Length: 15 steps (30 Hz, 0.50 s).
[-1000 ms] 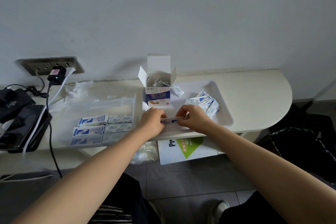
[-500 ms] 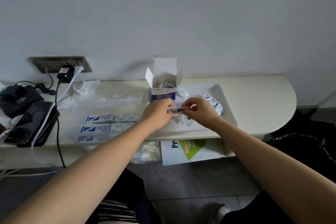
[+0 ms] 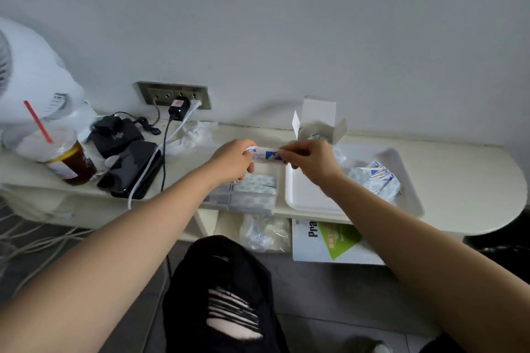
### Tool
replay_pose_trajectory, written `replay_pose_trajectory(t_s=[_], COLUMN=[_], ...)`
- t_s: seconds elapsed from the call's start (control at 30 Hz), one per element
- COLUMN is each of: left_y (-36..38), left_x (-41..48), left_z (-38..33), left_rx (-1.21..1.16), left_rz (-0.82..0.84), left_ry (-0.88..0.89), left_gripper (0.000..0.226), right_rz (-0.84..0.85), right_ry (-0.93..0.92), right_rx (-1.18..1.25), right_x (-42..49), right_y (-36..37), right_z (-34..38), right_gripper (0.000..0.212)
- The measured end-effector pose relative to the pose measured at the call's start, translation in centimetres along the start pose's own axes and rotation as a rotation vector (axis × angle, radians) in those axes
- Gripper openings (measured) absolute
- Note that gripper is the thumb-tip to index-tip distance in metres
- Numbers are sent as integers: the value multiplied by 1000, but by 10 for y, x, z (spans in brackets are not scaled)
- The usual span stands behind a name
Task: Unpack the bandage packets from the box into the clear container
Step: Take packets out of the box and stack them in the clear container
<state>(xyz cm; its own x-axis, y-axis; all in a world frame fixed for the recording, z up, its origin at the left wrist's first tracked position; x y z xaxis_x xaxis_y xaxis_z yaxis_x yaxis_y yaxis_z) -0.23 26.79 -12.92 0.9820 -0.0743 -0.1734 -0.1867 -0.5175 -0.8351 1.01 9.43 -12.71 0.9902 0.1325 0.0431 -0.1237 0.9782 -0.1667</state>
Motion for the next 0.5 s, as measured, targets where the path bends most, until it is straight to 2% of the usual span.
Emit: replay_pose_trajectory(t_s=[0.2, 0.3, 0.4, 0.5], left_y=[-30, -48, -63, -63], left_x=[-12, -18, -26, -28], left_z=[44, 71, 99, 123], left_rx=[1, 56, 151, 161], left_rz=[-65, -171, -273, -270], left_ry=[-86, -171, -283, -360], left_gripper=[18, 9, 11, 18], right_rz=[11, 12, 37, 53], right_ry=[78, 170, 279, 316], right_rx=[3, 13, 29, -35], right_x=[14, 19, 23, 32], right_y=[49, 65, 77, 91], right_z=[2, -7, -19, -22], right_gripper=[9, 4, 5, 7])
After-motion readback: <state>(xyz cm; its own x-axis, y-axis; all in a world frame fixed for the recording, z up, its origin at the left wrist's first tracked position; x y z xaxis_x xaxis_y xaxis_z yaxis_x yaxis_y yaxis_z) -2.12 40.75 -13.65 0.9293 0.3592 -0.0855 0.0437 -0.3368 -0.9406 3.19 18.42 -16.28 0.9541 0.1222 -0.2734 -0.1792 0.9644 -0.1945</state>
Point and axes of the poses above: each hand's wrist, its own x-axis towards the middle knuckle, its own y-axis out of the palm, z = x × y, the point moved 8 cm from there along x, towards the middle knuckle, and after that the axes turned 12 degrees about x, right-handed, at the moved point
